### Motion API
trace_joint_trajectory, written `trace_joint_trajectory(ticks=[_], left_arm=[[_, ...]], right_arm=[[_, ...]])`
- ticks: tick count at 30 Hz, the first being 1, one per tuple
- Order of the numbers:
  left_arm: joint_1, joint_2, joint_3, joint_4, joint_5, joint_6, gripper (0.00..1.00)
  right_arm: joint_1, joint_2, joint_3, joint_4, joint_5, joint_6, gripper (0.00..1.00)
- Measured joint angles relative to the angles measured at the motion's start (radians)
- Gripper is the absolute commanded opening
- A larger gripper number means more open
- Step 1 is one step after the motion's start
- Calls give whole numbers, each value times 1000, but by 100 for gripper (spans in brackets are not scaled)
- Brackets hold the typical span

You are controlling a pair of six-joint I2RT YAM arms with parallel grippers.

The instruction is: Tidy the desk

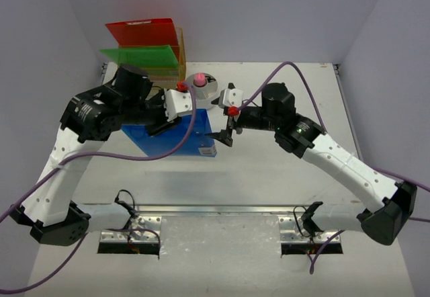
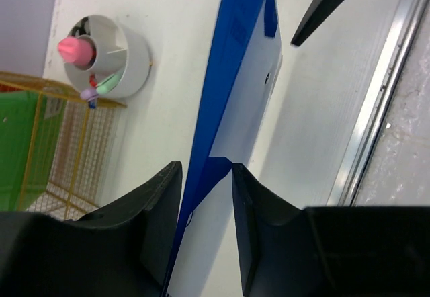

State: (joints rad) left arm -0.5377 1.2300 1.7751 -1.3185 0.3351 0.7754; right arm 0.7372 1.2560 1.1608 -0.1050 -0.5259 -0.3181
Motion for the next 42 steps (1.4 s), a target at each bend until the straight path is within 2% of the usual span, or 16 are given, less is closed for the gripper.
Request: trace_joint_trajectory(ticks=[7,12,15,21,26,28,33,42], left_arm=[[0,-152,11,-24,-166,-89,0],[-1,-184,55,-56,-332,-92,0],[-1,-171,91,-49,-414,-76,0],[14,-39,202,-32,-530,-20,0],[220,186,376,-17,-462,105,0],[256,243,398,1,-459,158,0],[265,329,435,12,-447,254,0],[267,389,437,132,-412,312,0]], right_arm=[[-45,-83,-2,-1,69,39,99],[-85,-78,0,-36,111,61,99],[-100,-78,0,-53,131,60,99],[-107,-78,-1,-61,137,56,99],[-113,-79,-17,-56,133,56,99],[-113,-79,-23,-56,132,56,99],[-114,-79,-29,-54,132,56,99],[-119,-79,-48,-54,133,44,99]])
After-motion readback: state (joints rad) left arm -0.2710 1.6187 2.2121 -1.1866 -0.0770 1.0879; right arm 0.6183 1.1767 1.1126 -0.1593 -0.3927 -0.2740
